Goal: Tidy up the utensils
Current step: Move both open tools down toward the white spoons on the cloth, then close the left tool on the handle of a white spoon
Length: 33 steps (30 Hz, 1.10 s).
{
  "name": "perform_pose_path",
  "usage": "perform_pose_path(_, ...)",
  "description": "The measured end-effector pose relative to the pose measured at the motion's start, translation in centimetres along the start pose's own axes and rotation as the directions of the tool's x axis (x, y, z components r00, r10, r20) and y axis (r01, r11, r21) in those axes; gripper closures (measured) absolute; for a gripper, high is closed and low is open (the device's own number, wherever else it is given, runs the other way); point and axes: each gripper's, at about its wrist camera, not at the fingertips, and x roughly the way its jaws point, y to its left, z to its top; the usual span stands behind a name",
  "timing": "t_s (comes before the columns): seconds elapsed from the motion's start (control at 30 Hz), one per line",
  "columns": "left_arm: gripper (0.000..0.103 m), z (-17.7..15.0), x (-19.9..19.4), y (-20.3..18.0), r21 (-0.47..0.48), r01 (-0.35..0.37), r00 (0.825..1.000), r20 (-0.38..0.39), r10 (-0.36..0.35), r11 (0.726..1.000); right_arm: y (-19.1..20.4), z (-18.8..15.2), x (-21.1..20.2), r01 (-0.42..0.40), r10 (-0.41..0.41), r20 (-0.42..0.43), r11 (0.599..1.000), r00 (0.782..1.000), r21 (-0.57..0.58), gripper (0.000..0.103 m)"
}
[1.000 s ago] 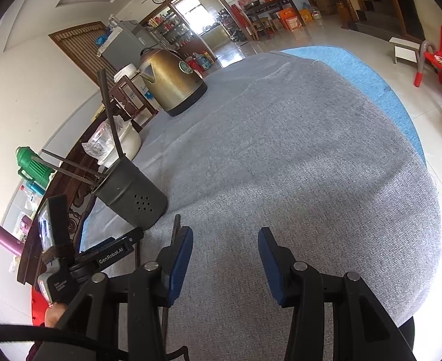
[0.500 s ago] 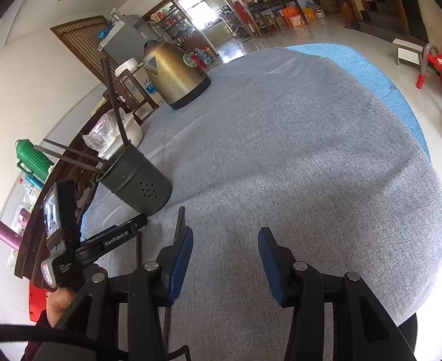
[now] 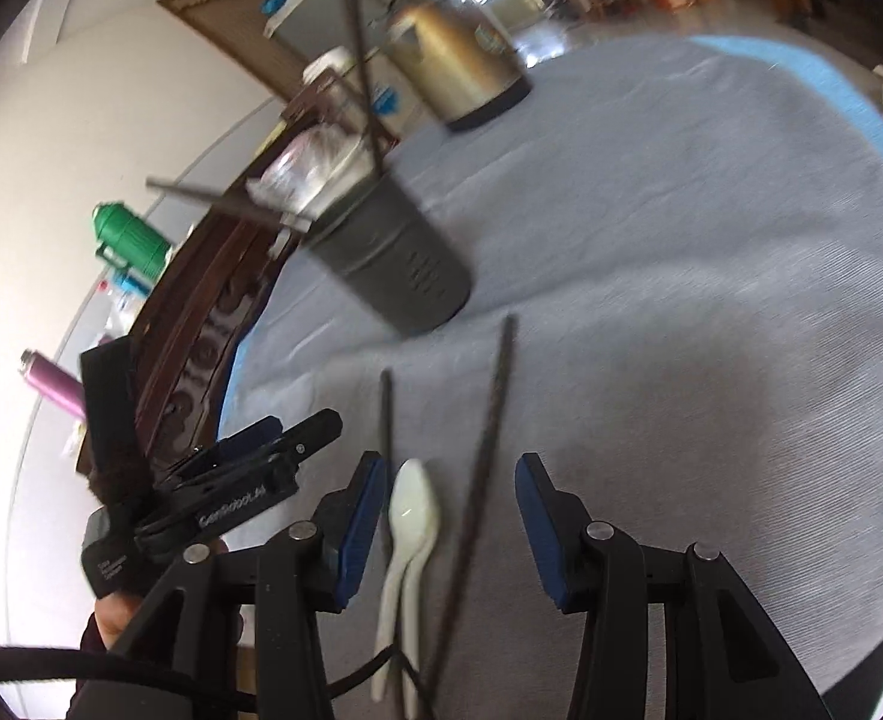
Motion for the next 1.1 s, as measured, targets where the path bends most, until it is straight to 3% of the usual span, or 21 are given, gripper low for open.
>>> perform_pose_path(0.23,0.026,-2.4,-0.8,1.1,-0.005,-0.008,1.000,-0.023,0.008,1.000,2.1,-0.4,2.6,0.011,-0.014,-0.073,0.999,0.997,-0.042,0.054)
perform_pose_path(0.43,0.026,-3.7,-1.5,1.7,-0.024,0.012,0.999,-0.044,-0.013,1.000,3.7,-0.4,2.8,0.081,-0.086,-0.037,0.990,0.996,-0.117,0.054)
perform_pose_path(0.63,0.026,-4.0,-2.8,-0.2,0.033,0.080,0.997,-0.022,-0.080,0.996,0.8,0.1,1.7,0.169,-0.169,0.001,0.984,0.986,-0.054,0.060)
perform_pose_path(0.97,0.026,-3.1,-1.9,-5.1,0.146,0.205,0.979,-0.055,-0.199,0.968,-3.7,0.8,-2.1,0.203,-0.206,0.065,0.978,0.976,0.053,0.061)
perform_pose_path(1.1,0.041,-2.6,-0.7,-6.1,0.146,0.262,0.964,-0.090,-0.251,0.954,-4.2,0.5,-2.6,0.194,-0.198,0.062,0.979,0.978,0.061,0.061)
